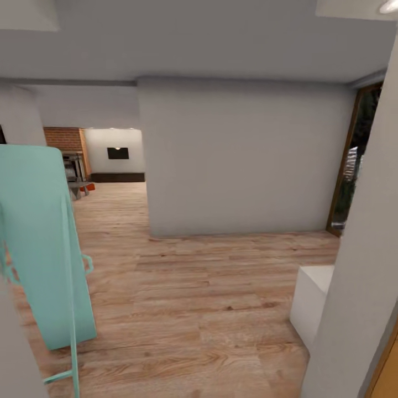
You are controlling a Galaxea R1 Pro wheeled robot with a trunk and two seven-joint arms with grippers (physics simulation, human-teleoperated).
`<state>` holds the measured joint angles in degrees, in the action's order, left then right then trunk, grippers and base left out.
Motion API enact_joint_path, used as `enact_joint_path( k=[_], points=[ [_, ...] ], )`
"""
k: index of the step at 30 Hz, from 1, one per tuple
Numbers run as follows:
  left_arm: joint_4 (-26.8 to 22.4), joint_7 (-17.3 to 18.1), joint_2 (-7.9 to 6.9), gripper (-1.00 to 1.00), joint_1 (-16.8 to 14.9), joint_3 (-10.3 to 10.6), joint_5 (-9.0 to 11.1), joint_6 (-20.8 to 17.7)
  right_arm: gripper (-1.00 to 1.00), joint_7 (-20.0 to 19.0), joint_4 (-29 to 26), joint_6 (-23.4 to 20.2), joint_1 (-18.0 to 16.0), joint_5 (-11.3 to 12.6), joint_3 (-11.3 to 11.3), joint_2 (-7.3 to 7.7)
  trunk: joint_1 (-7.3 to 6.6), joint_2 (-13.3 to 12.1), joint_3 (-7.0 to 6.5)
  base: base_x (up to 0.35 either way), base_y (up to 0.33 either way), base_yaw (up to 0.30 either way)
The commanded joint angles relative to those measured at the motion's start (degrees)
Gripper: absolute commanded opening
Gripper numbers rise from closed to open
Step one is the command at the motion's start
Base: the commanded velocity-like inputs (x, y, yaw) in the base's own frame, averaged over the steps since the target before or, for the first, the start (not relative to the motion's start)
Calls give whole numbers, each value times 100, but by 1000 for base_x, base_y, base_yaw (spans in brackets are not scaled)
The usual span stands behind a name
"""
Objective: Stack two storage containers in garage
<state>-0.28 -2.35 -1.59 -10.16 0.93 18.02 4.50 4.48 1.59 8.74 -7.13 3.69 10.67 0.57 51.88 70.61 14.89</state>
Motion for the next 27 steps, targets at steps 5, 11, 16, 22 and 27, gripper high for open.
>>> enact_joint_path(
  k=[5, 11, 16, 22, 27],
  points=[
    [3, -11, 1, 100, -4, 12, 26, 8, 100, 9, 17, 30, -8, 36, 49, 1, 4, 4, 7, 324, 0, 0],
    [4, -11, 1, 100, -4, 11, 26, 9, 100, 9, 17, 31, -8, 34, 49, -1, 4, 4, 7, 324, 0, 0],
    [3, -11, 2, 100, -4, 12, 26, 14, 100, 9, 17, 31, -8, 23, 49, -11, 4, 4, 7, 324, 0, 0],
    [3, -11, 3, 100, -4, 12, 26, 15, 100, 9, 17, 27, -8, 4, 49, -17, 4, 4, 7, 324, 0, 0],
    [3, -11, 2, 100, -4, 12, 20, 10, 100, 9, 17, 23, -8, 8, 46, -21, 4, 4, 7, 324, 0, 0]
  ],
)
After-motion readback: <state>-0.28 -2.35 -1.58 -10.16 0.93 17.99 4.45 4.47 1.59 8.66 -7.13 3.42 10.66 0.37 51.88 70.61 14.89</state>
